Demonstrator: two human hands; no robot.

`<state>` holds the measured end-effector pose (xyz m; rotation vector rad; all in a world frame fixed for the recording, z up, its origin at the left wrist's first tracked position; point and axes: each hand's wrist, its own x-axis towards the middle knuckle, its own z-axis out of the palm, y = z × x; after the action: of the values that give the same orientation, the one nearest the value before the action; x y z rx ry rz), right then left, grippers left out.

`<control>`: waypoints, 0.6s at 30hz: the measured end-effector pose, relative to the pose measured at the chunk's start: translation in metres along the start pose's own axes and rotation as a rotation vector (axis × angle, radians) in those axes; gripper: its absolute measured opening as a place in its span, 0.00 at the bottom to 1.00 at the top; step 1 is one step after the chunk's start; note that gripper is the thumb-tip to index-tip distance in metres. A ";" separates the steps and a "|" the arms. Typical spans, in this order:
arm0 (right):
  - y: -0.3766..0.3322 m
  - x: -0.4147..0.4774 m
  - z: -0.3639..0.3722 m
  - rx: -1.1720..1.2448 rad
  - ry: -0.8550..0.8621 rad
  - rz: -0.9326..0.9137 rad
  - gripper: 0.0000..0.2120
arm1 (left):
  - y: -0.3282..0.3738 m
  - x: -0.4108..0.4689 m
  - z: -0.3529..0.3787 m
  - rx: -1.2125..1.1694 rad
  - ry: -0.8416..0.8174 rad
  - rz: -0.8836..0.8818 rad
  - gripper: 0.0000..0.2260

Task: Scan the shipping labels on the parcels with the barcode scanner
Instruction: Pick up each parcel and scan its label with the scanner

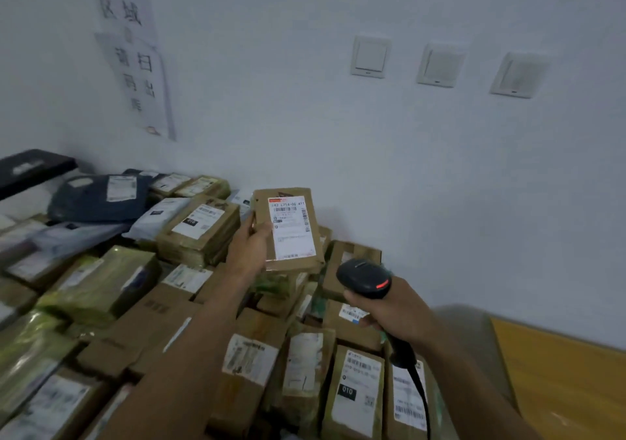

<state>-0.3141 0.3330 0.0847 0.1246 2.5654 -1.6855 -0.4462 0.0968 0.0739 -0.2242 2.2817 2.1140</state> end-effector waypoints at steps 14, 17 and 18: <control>-0.012 0.022 0.057 -0.010 -0.168 0.033 0.14 | -0.021 -0.069 -0.099 0.295 -0.299 -0.265 0.08; -0.011 0.016 0.057 0.027 -0.175 0.040 0.13 | -0.036 -0.075 -0.082 0.483 -0.286 -0.282 0.07; -0.012 0.016 0.057 0.022 -0.183 0.038 0.13 | -0.048 -0.073 -0.075 0.540 -0.202 -0.244 0.07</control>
<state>-0.3301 0.2762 0.0712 0.0188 2.3971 -1.6304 -0.3618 0.0251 0.0411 -0.2426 2.4424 1.2870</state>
